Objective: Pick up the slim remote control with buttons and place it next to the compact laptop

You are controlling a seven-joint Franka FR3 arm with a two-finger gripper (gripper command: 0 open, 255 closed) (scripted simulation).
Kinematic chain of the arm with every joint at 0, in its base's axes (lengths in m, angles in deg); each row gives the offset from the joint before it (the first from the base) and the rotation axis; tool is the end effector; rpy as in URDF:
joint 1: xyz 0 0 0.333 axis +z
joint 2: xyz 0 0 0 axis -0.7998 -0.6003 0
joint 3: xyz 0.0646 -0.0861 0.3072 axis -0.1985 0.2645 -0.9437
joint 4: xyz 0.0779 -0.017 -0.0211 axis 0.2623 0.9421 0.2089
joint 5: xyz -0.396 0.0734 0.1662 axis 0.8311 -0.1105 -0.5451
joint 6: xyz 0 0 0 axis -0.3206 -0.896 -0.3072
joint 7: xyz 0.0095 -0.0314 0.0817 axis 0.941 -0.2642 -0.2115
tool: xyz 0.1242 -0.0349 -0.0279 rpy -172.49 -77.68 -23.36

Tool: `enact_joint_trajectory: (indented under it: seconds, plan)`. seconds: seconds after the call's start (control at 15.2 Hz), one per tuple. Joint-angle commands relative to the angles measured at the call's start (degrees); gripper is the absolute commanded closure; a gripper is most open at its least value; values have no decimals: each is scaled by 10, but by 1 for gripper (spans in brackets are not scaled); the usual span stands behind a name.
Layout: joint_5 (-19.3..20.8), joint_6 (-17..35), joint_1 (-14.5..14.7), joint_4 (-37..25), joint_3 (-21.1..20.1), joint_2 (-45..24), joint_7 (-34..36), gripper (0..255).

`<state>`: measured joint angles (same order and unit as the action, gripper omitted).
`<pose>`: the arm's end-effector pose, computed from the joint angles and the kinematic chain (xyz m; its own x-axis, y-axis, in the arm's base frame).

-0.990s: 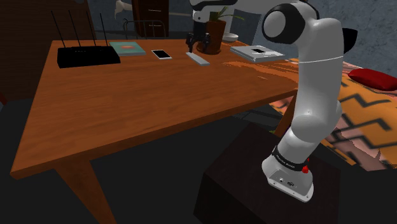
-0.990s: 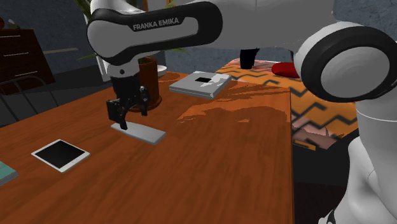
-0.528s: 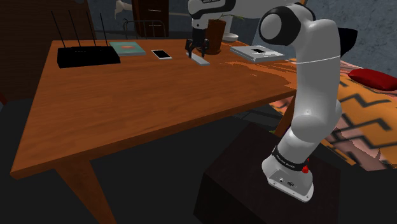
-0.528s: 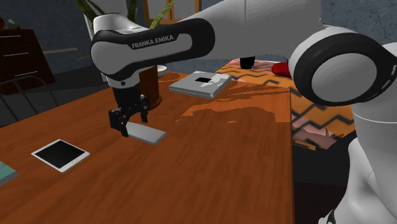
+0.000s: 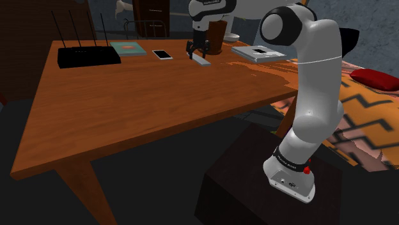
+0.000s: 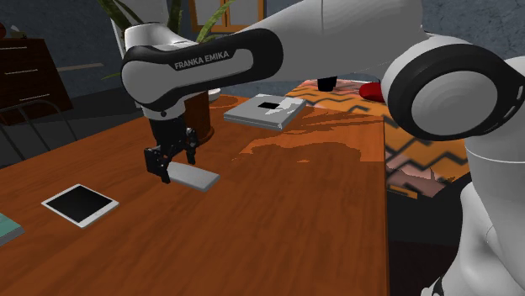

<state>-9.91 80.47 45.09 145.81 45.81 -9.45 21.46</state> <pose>0.7313 -0.1692 0.4298 0.9439 -0.3301 -0.0080 -0.3300 -0.9439 0.0079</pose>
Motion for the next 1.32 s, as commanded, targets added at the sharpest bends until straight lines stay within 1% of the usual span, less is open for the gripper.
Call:
enact_joint_trajectory:
  seconds: [0.0,0.59,1.25]
  plan:
    - [0,0,0,0,0,0,0,255]
    - [0,0,0,0,0,0,0,255]
    - [0,-81,-3,-88,0,-7,1,255]
